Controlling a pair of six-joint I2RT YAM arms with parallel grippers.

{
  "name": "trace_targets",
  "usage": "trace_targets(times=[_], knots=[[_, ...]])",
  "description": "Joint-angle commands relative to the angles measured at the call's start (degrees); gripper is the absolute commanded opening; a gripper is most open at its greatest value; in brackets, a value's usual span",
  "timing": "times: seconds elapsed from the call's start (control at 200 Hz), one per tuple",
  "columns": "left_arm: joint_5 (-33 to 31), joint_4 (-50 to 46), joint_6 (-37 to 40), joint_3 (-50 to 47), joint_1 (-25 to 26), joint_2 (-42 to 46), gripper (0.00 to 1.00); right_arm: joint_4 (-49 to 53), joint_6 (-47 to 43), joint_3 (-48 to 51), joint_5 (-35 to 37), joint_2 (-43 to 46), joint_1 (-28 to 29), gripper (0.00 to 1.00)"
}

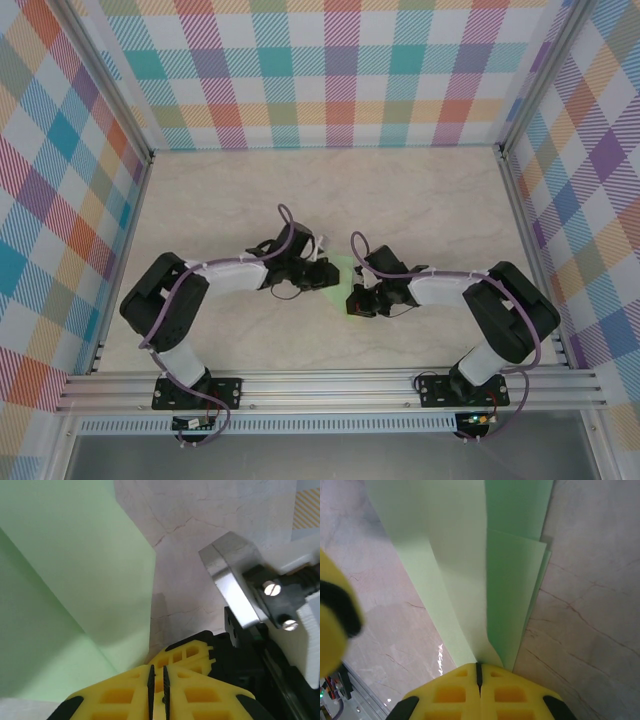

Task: Fold a paper plane with a square sheet of paper (fold left side to right side)
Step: Fourth fold the wing at the center of the table.

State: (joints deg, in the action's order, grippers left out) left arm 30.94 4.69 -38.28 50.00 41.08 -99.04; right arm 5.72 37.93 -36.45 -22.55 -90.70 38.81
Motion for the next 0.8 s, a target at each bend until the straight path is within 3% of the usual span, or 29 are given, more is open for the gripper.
trace_targets(times=[0.0, 0.455, 0.795], knots=[[0.0, 5.2, -2.8, -0.7, 1.0, -2.1, 0.15, 11.0, -1.2, 2.6, 5.0, -3.6, 0.5, 0.03], [-0.4, 5.8, -3.4, 0.3, 2.9, -7.2, 0.14, 10.7, -1.5, 2.5, 4.7, -4.7, 0.5, 0.03], [-4.7, 1.4, 0.5, 3.3, 1.6, -11.5, 0.14, 12.0, -2.1, 2.5, 5.4, -5.1, 0.5, 0.03]])
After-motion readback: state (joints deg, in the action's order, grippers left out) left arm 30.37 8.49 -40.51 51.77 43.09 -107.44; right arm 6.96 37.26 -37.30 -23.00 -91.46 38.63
